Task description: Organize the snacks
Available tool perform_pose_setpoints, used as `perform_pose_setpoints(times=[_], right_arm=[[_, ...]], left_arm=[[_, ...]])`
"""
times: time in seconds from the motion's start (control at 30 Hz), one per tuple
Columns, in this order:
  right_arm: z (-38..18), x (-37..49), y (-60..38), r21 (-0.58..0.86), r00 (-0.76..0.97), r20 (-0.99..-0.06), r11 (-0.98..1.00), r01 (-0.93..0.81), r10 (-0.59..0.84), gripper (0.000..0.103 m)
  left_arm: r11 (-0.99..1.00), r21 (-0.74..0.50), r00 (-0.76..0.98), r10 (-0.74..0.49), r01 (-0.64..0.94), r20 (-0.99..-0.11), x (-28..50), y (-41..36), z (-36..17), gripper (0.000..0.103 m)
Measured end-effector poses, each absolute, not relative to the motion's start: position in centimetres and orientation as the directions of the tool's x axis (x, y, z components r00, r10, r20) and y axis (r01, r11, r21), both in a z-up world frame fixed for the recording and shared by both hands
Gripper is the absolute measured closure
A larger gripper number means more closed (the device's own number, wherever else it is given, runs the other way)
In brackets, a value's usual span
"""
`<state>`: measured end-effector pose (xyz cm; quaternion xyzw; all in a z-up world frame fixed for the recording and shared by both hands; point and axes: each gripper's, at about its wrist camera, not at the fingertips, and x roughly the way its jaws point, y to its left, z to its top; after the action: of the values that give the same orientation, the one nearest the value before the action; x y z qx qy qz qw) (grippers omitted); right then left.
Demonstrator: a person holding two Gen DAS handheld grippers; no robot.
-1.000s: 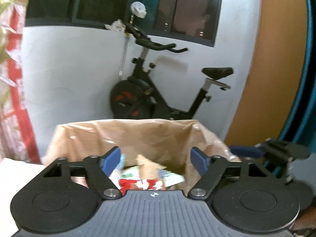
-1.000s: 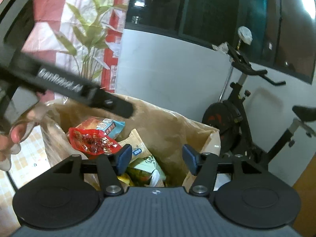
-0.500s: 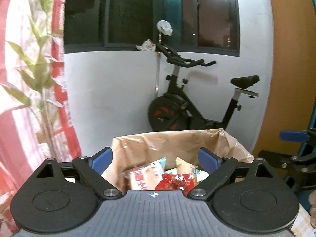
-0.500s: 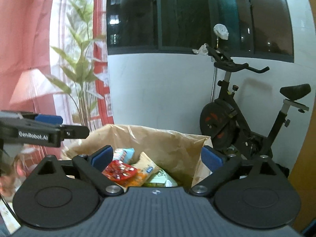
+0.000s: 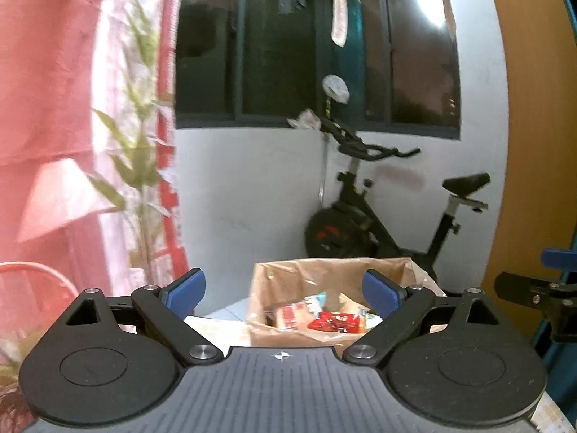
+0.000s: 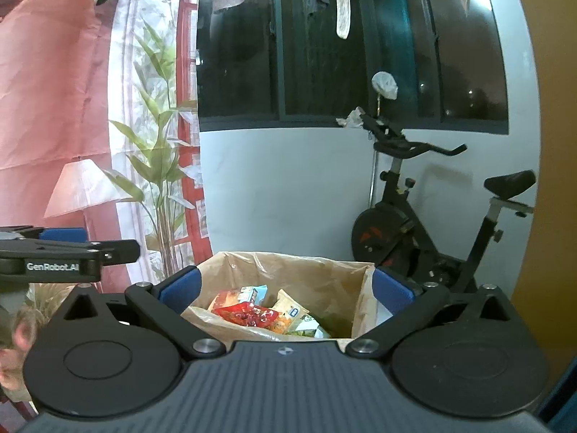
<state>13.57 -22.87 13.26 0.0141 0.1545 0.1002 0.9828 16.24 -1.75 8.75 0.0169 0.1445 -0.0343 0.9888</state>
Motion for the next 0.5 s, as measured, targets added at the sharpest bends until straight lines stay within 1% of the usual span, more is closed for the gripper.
perform_pose_setpoints(times=[0.13, 0.3, 0.4, 0.5], right_arm=[[13.9, 11.4, -22.6, 0.080, 0.938, -0.287, 0.980, -0.180, 0.195, 0.000], [14.7, 8.7, -22.4, 0.089, 0.944, -0.273, 0.982, -0.164, 0.183, 0.000], [15.0, 7.3, -22.4, 0.098, 0.946, -0.265, 0.981, -0.165, 0.186, 0.000], [15.2, 6.3, -22.6, 0.104, 0.945, -0.266, 0.980, -0.169, 0.191, 0.000]], left_arm=[[0.998, 0.025, 0.959, -0.050, 0.060, -0.278, 13.4, -1.5, 9.7, 0.008], [0.999, 0.053, 0.968, 0.004, 0.010, -0.251, 10.4, -1.6, 10.3, 0.008], [0.997, 0.081, 0.973, 0.013, 0.006, -0.231, 8.7, -1.9, 10.7, 0.008], [0.997, 0.072, 0.978, 0.012, 0.003, -0.207, 7.2, -1.9, 10.8, 0.008]])
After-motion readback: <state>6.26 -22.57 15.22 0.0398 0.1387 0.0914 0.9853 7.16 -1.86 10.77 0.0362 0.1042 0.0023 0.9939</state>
